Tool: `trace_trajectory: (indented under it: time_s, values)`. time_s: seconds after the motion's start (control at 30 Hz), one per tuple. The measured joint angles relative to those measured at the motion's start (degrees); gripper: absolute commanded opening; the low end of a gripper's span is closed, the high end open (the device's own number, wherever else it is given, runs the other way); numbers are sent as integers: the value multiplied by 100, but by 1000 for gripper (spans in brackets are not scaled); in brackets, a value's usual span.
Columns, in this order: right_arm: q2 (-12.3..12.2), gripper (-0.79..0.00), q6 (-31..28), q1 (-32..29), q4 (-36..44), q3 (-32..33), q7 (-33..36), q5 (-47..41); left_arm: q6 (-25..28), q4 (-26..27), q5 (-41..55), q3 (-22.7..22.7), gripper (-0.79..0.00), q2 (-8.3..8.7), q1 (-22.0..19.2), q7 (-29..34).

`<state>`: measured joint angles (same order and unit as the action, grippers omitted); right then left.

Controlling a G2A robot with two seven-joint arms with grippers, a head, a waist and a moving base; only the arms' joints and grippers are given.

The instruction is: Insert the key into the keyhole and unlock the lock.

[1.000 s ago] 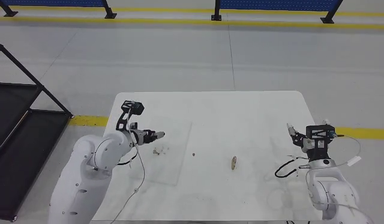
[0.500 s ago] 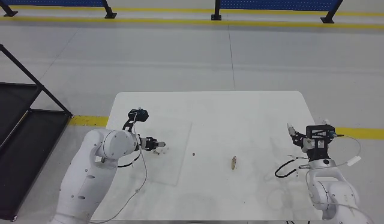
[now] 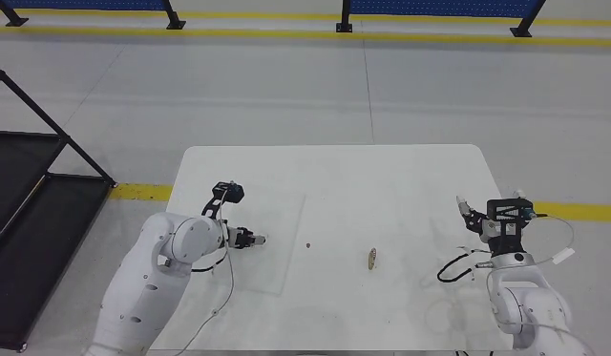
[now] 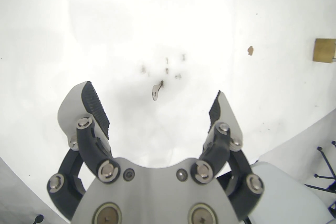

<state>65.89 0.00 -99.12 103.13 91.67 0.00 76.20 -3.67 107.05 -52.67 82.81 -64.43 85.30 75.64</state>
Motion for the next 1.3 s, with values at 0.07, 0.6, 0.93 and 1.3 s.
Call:
trace_trajectory:
  time_s: [0.07, 0.6, 0.93, 1.3]
  values:
    - [0, 0, 0, 0, 0, 0, 0, 0, 48, 2, -15, -4, -292, 9, 31, -20]
    - [0, 0, 0, 0, 0, 0, 0, 0, 96, -10, 78, -59, -529, 65, 141, -83]
    - [0, 0, 0, 0, 0, 0, 0, 0, 105, -123, 139, -118, -631, 92, 93, -91]
    - [0, 0, 0, 0, 0, 0, 0, 0, 100, -309, 215, -180, -711, 119, 9, -143]
